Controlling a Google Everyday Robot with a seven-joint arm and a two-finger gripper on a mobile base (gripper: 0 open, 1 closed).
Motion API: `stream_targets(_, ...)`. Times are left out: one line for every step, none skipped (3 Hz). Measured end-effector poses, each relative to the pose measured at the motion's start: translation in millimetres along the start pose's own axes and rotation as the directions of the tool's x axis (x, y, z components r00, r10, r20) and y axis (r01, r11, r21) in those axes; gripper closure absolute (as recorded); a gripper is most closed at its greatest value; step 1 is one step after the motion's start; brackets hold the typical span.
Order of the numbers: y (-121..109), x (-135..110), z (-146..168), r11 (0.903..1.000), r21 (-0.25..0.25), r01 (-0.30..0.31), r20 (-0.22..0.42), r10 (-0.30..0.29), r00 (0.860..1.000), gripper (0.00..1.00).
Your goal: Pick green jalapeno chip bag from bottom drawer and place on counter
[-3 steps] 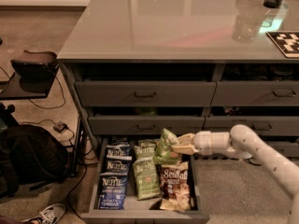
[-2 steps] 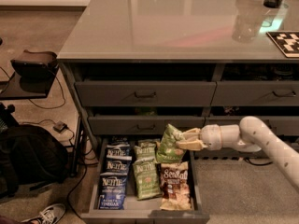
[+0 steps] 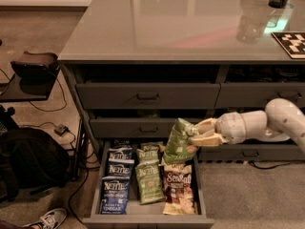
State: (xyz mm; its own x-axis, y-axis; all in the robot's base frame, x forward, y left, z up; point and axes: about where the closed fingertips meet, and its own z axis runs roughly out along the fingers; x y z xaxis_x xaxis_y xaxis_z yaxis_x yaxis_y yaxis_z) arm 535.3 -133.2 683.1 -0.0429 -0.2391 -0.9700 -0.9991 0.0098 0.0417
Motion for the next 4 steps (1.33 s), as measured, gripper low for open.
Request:
stream_targets(21.6,-55.6,-9.2,0.9973,-0.016,0.072,0.018,-0.072,0.997,1.0)
stream_targets(25.2,-98.0,-17.4,0.9941,-0.023,0.106,0.069,-0.104,0.992,1.0)
stream_targets(18.2,-128.6,-25.9,0.9934,-0.017,0.113,0.118,-0.111,0.987,1.0)
stream_targets(6.4,-150.0,-38.5,0.9953,0.008,0.097,0.171,-0.097,0.981,1.0)
